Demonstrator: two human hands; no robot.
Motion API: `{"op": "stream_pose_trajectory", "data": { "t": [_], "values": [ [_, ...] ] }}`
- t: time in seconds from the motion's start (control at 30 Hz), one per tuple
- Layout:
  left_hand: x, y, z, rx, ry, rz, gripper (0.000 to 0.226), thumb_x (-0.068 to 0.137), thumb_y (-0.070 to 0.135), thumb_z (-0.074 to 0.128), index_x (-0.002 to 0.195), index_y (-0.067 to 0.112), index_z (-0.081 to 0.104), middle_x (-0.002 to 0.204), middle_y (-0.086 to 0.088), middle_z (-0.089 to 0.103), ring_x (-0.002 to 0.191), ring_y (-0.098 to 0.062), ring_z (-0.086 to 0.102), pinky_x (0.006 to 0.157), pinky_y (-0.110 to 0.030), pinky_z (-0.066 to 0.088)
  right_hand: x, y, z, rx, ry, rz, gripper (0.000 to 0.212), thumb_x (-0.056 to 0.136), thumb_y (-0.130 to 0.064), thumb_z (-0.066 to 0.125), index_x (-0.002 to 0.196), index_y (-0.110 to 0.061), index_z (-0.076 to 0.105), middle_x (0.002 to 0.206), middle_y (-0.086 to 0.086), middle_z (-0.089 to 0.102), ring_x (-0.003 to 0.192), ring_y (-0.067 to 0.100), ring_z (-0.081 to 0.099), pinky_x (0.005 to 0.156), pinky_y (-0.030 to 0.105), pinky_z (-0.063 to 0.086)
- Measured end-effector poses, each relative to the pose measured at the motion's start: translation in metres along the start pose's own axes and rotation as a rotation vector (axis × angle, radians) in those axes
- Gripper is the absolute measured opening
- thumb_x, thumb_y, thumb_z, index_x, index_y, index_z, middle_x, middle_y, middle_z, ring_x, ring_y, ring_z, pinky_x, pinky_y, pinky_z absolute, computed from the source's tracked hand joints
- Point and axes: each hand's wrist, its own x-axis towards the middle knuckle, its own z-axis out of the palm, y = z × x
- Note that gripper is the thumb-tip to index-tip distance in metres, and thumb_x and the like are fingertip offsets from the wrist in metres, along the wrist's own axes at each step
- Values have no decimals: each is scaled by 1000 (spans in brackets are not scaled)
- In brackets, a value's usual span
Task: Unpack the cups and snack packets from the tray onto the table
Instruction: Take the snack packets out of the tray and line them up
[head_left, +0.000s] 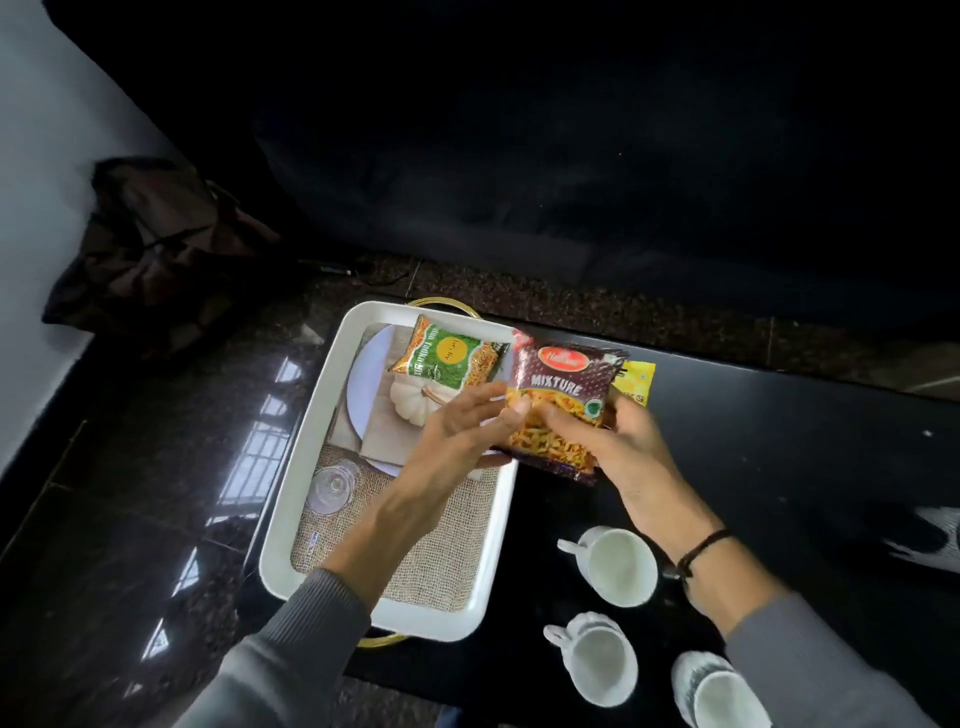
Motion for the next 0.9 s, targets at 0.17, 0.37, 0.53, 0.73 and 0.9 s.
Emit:
{"op": "stream_pose_trajectory", "data": {
  "t": [0.17,0.37,0.53,0.73,0.9],
  "values": [
    [8,0,37,39,9,-55,35,89,38,74,118,19,69,106,2,80,99,-10,75,74,-30,63,-6,2,-36,-17,-17,25,49,77,-38,89,120,-21,72,110,1,81,105,19,77,105,47,54],
    [17,-11,87,52,41,-93,40,87,35,78,117,13,62,107,1,78,99,-10,74,64,-27,62,-18,10,-75,45,101,134,45,84,-60,74,112,-25,77,100,-1,83,92,16,80,85,34,59],
    [28,-19,126,125,11,-96,23,87,40,77,102,26,67,86,16,79,84,4,73,61,-27,63,-17,22,-109,-4,260,159,42,83,-63,75,103,-26,78,88,-7,83,78,11,80,63,26,60],
    [41,-32,154,182,15,-149,44,90,32,77,128,13,66,104,5,75,96,-3,69,65,-25,63,-8,38,-147,-72,347,109,37,83,-64,74,94,-29,70,81,-23,79,72,-9,73,62,11,52],
    [49,-36,158,334,53,-90,41,93,22,73,132,13,65,123,-2,71,102,-3,67,66,-22,62,10,50,-162,-188,370,99,37,91,-54,70,116,-28,62,103,-13,72,87,-1,70,69,16,49]
  ]
}}
